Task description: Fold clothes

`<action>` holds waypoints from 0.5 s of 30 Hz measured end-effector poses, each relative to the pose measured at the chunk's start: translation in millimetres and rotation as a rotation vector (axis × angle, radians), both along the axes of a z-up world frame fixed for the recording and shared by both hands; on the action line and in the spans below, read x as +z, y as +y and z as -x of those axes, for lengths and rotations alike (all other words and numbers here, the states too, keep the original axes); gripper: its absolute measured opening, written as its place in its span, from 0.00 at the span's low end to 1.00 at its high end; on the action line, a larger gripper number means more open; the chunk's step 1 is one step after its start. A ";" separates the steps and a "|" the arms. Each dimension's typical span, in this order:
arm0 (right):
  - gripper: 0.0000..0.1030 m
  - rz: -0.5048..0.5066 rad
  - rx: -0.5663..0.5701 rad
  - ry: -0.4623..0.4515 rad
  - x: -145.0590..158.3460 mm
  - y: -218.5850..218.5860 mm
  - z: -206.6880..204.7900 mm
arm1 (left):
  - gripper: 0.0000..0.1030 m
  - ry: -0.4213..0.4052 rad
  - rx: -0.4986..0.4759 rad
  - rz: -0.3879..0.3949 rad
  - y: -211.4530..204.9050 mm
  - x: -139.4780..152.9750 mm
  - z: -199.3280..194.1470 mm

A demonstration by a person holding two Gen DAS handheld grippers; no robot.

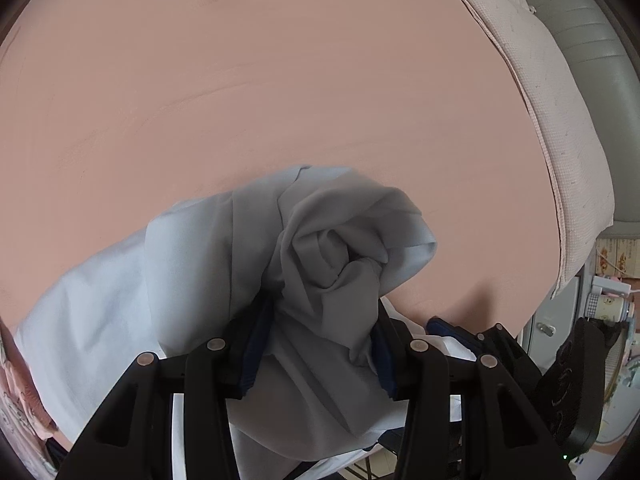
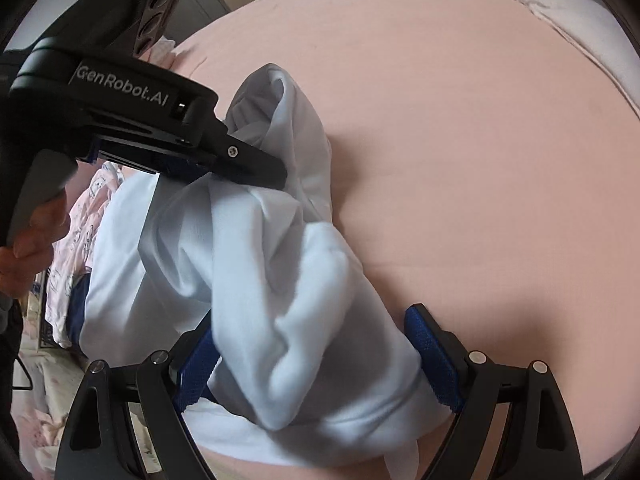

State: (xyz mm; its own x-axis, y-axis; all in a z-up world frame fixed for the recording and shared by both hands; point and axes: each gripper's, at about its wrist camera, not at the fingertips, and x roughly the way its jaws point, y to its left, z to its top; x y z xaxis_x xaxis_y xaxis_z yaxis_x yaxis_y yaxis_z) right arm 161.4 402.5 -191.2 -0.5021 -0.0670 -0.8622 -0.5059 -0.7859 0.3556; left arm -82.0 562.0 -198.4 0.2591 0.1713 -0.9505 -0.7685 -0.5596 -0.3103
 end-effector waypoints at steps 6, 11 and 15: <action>0.34 0.125 -0.025 0.120 3.2 10.2 -7.4 | 0.42 -0.009 0.045 -0.037 12.2 1.9 1.5; 0.23 0.087 0.006 0.168 18.4 4.9 -13.2 | 0.42 -0.024 0.084 -0.080 22.0 8.9 5.3; 0.22 0.011 0.048 0.185 34.4 -7.5 -12.4 | 0.40 -0.041 0.101 -0.103 26.4 15.1 8.9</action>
